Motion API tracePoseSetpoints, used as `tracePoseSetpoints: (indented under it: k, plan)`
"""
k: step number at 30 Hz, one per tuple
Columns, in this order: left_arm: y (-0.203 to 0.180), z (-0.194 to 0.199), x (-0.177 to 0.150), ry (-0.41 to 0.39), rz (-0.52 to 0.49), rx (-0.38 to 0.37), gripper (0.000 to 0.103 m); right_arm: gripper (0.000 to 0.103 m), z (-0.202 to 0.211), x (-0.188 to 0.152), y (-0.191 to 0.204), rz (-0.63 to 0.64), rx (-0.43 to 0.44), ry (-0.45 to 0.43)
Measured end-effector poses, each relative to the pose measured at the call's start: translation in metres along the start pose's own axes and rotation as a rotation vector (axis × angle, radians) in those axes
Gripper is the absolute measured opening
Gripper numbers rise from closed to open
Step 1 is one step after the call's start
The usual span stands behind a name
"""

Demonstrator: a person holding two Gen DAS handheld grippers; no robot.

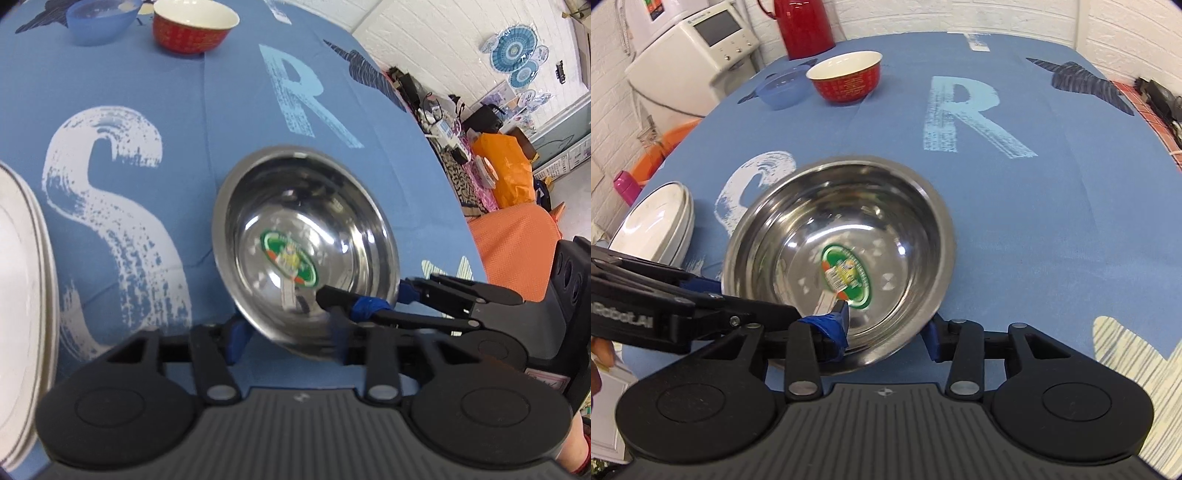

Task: Organize plates and bowls
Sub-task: 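Close both tools on the steel bowl rim and lift it, then lower the steel bowl onto the plate stack and open both tools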

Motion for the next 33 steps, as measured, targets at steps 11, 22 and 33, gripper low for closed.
tracePoseSetpoints:
  k: [11,22,33]
  plan:
    - [0.011,0.058,0.018,-0.09,-0.001,-0.028,0.055,0.028,0.051,-0.008,-0.032,-0.119,-0.024,-0.115]
    - [0.041,0.105,0.049,-0.208,-0.024,0.106,0.062,0.029,0.067,0.002,-0.023,-0.193,-0.032,-0.132]
    - [0.06,0.105,0.076,-0.248,-0.03,0.174,0.064,0.029,0.05,0.024,0.001,-0.221,0.156,-0.032]
Point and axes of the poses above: each gripper's, at about its wrist camera, not at the fingertips, and z roughly against the way its jaws point, y to its left, x to its top, the point moved 7 cm from there along -z, roughly the way its jaws point, and after that the axes turned 5 degrees about z, right-handed, at the moved point
